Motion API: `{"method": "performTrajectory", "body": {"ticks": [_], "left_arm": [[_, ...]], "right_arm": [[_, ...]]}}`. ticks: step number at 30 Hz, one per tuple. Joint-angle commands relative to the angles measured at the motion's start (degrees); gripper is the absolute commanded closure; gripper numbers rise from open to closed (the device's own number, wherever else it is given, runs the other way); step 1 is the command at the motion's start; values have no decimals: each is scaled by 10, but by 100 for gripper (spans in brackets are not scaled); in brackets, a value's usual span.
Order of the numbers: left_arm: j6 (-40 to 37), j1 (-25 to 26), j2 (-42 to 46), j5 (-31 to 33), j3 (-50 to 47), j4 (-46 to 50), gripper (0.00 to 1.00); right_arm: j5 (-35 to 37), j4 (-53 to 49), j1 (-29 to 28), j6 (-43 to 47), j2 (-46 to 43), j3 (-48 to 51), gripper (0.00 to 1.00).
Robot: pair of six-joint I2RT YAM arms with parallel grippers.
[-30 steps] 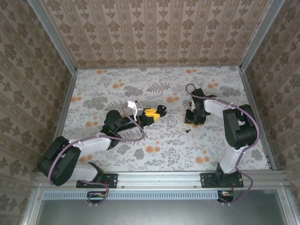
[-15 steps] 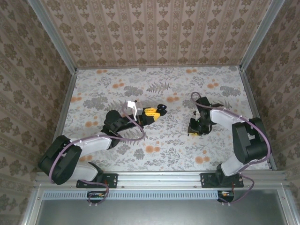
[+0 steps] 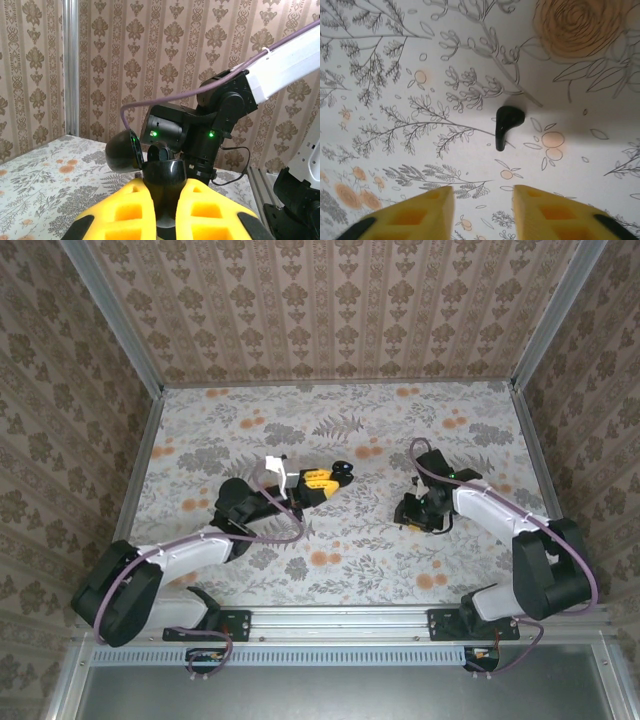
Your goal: Insert the wireless bluetooth earbuds into the charging case
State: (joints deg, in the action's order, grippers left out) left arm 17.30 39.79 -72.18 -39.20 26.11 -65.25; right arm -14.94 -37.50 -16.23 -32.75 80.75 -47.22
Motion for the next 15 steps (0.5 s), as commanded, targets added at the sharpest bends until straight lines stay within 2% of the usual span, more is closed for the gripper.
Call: {"method": "performTrajectory", "body": {"ticks": [1,4,15], "left_arm": [[-10,4,16,3,-8,3,100],[-15,4,21,4,-9,9,100],[-35,4,42,7,-16,32,100]], "right_arm": [[47,3,1,-24,3,-17,57],[54,15,2,-29,23,-25,54],[79,10,-16,-19,111,-77,55]]}}
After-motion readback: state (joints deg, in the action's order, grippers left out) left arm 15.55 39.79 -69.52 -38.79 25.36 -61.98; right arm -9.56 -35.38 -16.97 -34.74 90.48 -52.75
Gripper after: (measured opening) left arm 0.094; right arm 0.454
